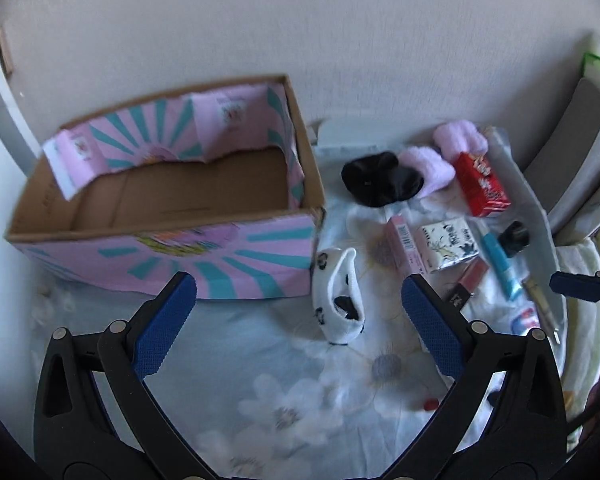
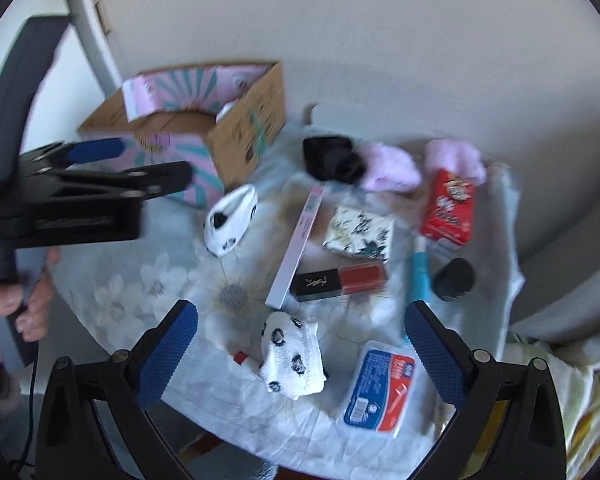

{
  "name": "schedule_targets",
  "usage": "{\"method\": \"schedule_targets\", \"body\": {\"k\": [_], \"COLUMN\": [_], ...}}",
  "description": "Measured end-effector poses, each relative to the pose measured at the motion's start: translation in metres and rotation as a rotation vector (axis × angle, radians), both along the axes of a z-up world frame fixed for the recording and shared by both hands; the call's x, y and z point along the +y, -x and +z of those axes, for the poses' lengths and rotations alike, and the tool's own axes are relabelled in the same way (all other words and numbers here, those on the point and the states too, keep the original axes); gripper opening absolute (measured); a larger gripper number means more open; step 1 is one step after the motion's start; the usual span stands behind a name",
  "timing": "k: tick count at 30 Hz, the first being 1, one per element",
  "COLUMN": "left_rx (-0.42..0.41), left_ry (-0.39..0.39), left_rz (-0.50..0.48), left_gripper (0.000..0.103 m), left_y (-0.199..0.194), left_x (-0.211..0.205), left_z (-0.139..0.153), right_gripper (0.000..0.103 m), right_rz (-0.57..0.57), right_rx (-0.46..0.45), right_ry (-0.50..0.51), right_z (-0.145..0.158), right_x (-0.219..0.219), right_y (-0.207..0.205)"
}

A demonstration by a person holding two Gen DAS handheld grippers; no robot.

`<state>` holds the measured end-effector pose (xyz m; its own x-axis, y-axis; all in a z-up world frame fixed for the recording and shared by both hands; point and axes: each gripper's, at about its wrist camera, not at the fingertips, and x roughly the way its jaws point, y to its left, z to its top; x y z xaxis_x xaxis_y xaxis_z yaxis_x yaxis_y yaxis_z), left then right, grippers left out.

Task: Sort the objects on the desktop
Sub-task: 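Grasp a white panda sock with each gripper, then carry the socks over the cardboard box with both grippers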

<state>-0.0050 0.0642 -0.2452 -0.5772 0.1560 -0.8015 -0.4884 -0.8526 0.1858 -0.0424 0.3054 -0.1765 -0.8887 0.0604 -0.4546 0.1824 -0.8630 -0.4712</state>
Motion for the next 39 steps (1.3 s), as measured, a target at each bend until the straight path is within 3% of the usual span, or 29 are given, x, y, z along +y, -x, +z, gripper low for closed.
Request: {"method": "schedule_targets", "body": {"k": [6, 11, 12, 14, 19, 21, 25, 31, 39], "left_rx": [0.008, 0.013, 0.011, 0.005, -0.028, -0.042, -0.032, -0.050, -0.039], "left_ry": [0.011, 0.033, 0.037, 0.049, 0.061, 0.053, 0.070, 0.071, 0.057], "left_rz": [-0.003, -0.005, -0.011, -0.015, -0.008, -0.019, -0.039, -0.074, -0.143], "left_gripper": [0.102, 0.095, 0.089, 0.079, 0.039, 0.030, 0.027, 0.027, 0.026], "left_y": [0.001, 0.004, 0.004, 0.005, 0.011, 0.011, 0.006, -0.002, -0.021], "left_x": [0.011, 0.019, 0.020, 0.023, 0.026, 0.026, 0.028, 0.030, 0.036], "left_z": [-0.040, -0.058, -0.060, -0.065, -0.073, -0.075, -0.073, -0.053, 0.018], "right_gripper": [0.102, 0.088, 0.085, 0.071, 0.049, 0.041, 0.032, 0.031, 0.031], "right_rz": [0.081, 0.118, 0.120, 0.117, 0.118, 0.104, 0.101, 0.049, -0.065], "right_rx": [-0.044, -0.070, -0.075, -0.095, -0.135, -0.128, -0.139, -0.155, -0.167], "right_ry": [-0.063, -0.098, -0.105, -0.114, -0.121, -0.136, -0.123, -0.114, -0.016], "right_z": [-0.026, -0.044, -0.047, -0.050, -0.057, -0.060, -0.059, -0.051, -0.013], "right_x": [0.007, 0.012, 0.012, 0.012, 0.015, 0.016, 0.017, 0.016, 0.009], "right_y": [0.024, 0.038, 0.039, 0.045, 0.053, 0.054, 0.054, 0.049, 0.038]}}
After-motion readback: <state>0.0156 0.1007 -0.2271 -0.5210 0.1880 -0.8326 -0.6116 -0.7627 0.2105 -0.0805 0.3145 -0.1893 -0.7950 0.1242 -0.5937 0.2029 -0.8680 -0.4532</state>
